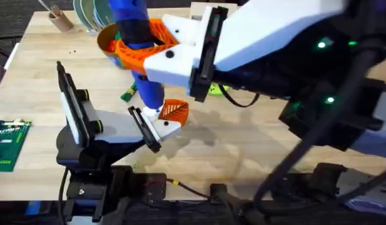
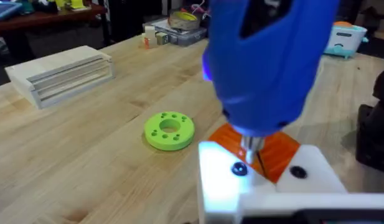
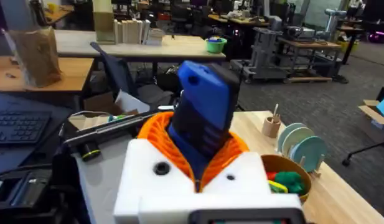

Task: Pick up the gripper from the table and insert it into the empty holder that is missing its gripper. Then pick up a screw, insert it into the mounting hole, and use the screwdriver to tighten it. Finally, clean up the table by picking up the vegetable and placing it into the bucket.

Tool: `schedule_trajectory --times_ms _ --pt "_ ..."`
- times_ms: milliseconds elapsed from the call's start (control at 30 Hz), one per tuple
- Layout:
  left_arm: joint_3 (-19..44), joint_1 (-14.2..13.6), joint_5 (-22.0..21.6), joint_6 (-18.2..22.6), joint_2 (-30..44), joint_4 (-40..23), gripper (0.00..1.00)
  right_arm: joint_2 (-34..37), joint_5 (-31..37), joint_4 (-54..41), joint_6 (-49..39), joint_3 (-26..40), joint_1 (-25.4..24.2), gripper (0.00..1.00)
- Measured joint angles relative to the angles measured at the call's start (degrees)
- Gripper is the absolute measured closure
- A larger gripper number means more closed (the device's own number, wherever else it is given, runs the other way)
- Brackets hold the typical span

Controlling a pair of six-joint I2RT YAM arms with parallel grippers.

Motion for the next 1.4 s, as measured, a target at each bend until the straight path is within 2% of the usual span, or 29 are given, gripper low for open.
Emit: schedule_trajectory --times_ms 167,900,1400 --pt "0.00 0.00 0.00 -0.03 0.00 -0.02 0.993 1.91 0.04 1.40 0.00 0.00 0.00 0.973" --pt "0.00 0.00 0.00 -0.01 0.00 0.00 0.993 0.03 0.00 2.16 -1.29 0.00 0.11 0.973" --pt "0.00 0.00 -0.01 -0.02 0.00 -0.02 0.993 1.55 0.00 0.77 -1.32 0.00 0.11 0.973"
